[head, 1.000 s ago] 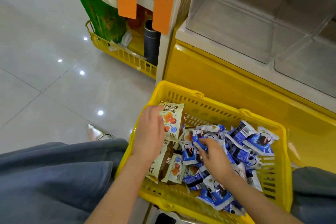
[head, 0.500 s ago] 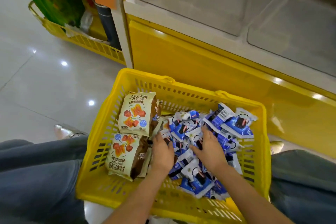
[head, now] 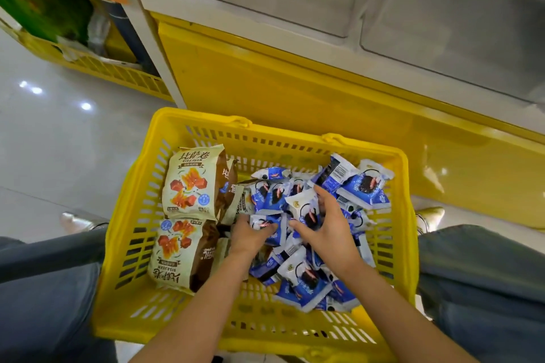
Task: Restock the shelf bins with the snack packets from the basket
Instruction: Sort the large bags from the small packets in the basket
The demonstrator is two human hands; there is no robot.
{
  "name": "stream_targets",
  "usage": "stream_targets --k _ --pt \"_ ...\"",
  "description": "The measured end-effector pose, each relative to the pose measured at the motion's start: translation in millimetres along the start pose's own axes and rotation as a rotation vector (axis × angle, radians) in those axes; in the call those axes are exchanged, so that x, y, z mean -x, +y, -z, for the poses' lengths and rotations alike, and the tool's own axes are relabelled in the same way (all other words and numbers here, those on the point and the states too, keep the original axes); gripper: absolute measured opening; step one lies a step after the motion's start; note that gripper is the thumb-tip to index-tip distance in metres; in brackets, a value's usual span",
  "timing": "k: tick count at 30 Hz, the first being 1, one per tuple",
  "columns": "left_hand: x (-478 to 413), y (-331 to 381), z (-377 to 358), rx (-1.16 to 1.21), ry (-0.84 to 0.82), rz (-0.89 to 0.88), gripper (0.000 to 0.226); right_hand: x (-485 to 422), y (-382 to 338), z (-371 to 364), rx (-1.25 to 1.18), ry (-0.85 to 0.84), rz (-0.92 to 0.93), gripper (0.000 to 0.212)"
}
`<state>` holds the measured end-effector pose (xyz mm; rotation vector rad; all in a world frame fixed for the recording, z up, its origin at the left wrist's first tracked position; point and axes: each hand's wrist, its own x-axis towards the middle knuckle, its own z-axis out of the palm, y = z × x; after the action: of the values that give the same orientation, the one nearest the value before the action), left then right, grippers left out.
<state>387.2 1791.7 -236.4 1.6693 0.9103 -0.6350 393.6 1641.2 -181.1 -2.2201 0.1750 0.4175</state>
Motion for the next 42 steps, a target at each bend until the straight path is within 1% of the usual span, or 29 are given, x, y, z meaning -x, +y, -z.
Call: stream_targets --k 4,7,9,11,12,14,16,17,18,20,21,22,23,24,26,27,28,30,32,34,36,38,39,42 --pt "14 3 10 -0.071 -0.002 -0.164 0.042 1 -17 11 -0.118 0.037 -0.02 0.086" --pt "26 6 23 -0.006 -0.062 -0.227 0.045 -9 -35 34 -0.096 0.122 0.067 0.082" --pt "34 10 30 0.055 -0.087 -0.284 0.042 -21 -43 52 -0.02 0.217 0.123 0.079" --pt "42 17 36 0.132 -0.086 -0.314 0.04 -33 -46 66 0.082 0.251 0.139 0.075" --pt "46 20 38 0.161 -0.082 -0.328 0.032 -38 -45 71 0.157 0.23 0.142 0.073" --pt "56 26 41 0.185 -0.092 -0.353 0.017 -44 -40 76 0.321 0.123 0.141 0.068" --pt "64 28 45 0.177 -0.098 -0.358 0.012 -45 -36 78 0.459 0.031 0.138 0.067" --pt "67 28 47 0.171 -0.096 -0.362 0.009 -43 -35 78 0.53 0.037 0.152 0.066" --pt "70 27 49 0.169 -0.093 -0.368 0.007 -39 -35 77 0.597 0.083 0.191 0.063" --pt "73 23 53 0.183 -0.078 -0.376 0.008 -24 -34 71 0.627 0.181 0.333 0.05" --pt "74 20 55 0.19 -0.067 -0.376 0.006 -13 -34 65 0.587 0.16 0.394 0.042" --pt "75 18 56 0.198 -0.061 -0.371 0.003 -2 -33 57 0.533 0.084 0.428 0.037" --pt "75 15 58 0.21 -0.06 -0.361 0.001 9 -30 46 0.489 -0.035 0.416 0.038" --pt "76 12 58 0.219 -0.064 -0.351 0.002 17 -26 34 0.47 -0.192 0.363 0.044" --pt "77 8 60 0.209 -0.075 -0.335 0.008 25 -13 13 0.466 -0.499 0.212 0.068" --pt "78 6 62 0.199 -0.081 -0.328 0.012 26 -8 4 0.467 -0.594 0.144 0.081" --pt "79 5 63 0.187 -0.088 -0.321 0.014 26 -3 -2 0.469 -0.645 0.093 0.092" --pt "82 1 67 0.156 -0.089 -0.318 0.014 26 3 -11 0.486 -0.65 0.043 0.102" --pt "83 -2 69 0.131 -0.071 -0.322 0.016 26 5 -16 0.539 -0.623 0.048 0.105" --pt "84 -3 70 0.122 -0.05 -0.309 0.017 26 6 -15 0.608 -0.636 0.077 0.1" --pt "84 -4 69 0.102 -0.033 -0.283 0.026 26 7 -12 0.672 -0.706 0.101 0.089" --pt "84 -5 67 0.087 -0.03 -0.255 0.033 26 7 -8 0.692 -0.78 0.092 0.083" --pt "83 -5 66 0.089 -0.033 -0.251 0.032 26 7 -6 0.687 -0.788 0.09 0.082" --pt "83 -8 63 0.098 -0.051 -0.256 0.028 28 7 -1 0.651 -0.737 0.105 0.077"
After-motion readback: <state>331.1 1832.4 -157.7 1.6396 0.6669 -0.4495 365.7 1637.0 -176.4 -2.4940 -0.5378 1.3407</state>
